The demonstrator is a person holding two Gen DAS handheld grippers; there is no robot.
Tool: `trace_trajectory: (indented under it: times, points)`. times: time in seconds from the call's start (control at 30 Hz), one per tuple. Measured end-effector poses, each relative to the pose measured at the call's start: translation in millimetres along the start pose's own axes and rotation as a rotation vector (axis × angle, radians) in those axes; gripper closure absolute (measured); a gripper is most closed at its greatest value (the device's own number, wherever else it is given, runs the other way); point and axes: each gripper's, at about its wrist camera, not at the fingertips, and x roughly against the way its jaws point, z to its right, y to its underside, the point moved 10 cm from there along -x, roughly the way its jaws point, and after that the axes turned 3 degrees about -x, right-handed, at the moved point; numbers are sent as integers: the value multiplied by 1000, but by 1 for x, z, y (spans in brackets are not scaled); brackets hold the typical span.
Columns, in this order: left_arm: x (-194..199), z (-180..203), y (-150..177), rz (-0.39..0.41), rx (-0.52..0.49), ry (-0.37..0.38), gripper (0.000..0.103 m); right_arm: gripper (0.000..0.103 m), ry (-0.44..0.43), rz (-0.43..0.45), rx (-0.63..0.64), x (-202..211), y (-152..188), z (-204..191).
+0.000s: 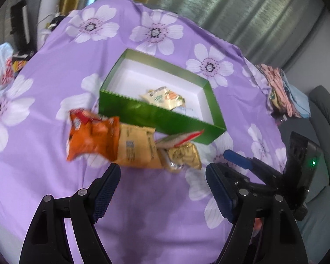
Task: Organize snacks
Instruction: 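Move both tools back toward the remaining snack packets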
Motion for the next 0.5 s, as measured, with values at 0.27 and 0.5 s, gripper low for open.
trace_trajectory:
  times: [0.27,0.5]
  points:
    - [-19,-2,20,-58,43,22,23,36,18,-19,2,-7,6,5]
    - [-45,15,24,-97,18,82,23,36,50,-64,14,-23,12,20]
